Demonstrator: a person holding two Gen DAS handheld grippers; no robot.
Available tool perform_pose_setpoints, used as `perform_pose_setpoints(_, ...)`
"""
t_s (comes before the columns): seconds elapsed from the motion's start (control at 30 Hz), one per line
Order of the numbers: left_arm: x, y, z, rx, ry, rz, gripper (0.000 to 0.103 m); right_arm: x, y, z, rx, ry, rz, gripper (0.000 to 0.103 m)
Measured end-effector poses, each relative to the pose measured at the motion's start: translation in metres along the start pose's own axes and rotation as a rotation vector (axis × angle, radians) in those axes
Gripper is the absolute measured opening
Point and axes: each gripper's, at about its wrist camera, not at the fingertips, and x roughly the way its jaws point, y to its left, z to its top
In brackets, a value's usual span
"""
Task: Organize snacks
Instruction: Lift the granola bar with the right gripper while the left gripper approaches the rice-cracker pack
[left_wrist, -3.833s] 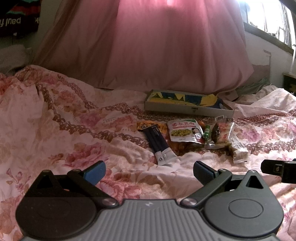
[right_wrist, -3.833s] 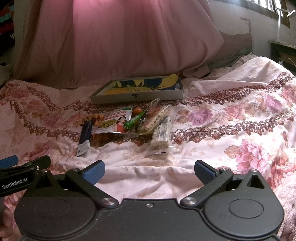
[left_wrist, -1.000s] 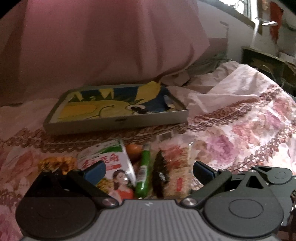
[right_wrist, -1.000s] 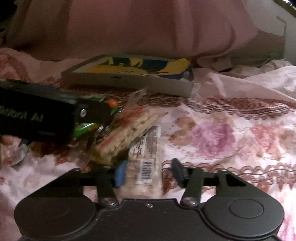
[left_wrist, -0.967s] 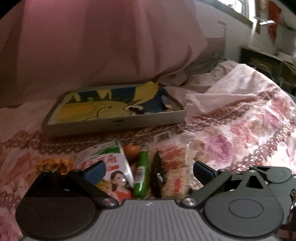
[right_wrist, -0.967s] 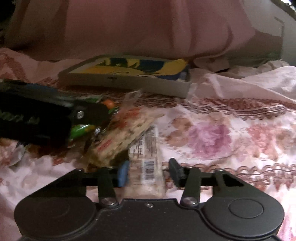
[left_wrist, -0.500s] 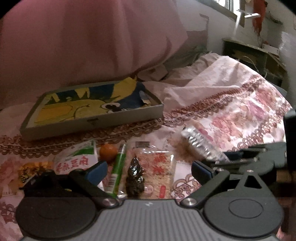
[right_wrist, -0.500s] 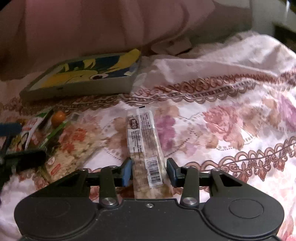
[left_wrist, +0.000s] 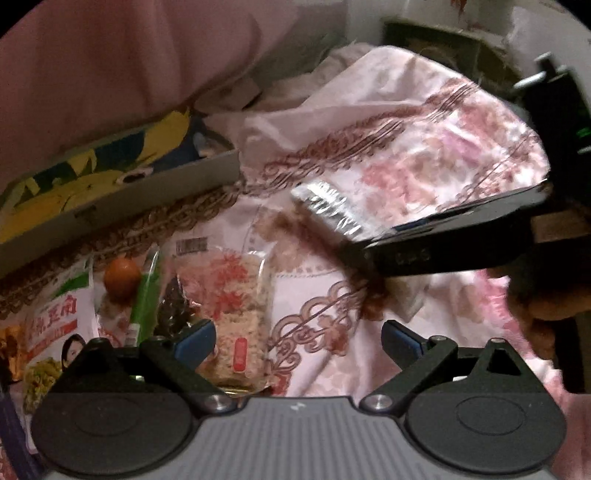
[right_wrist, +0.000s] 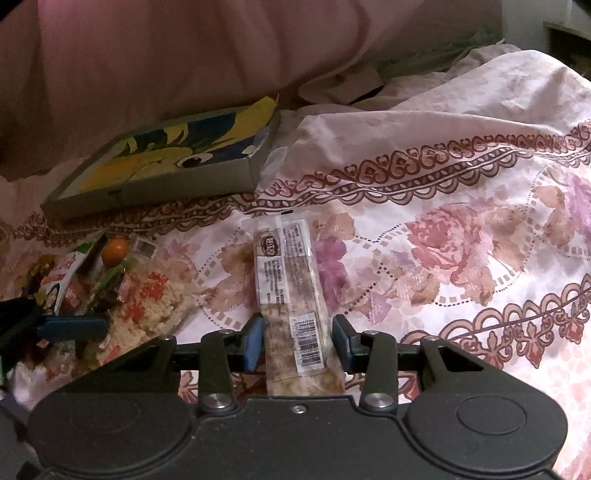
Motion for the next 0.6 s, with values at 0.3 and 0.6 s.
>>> perform_pose_setpoints(0.3,0.012,0.023,0.003,-0.045,0.023,0.081,0.102,0.003,0.0,0.002,0.004,0.005,0.044,0.043)
perform_pose_setpoints(0.6,0.026,0.027,0.014,-0.01,0.041,0.099,0.103,0.005,0.006,0.003,-0.015,0.013,0.082,0.042)
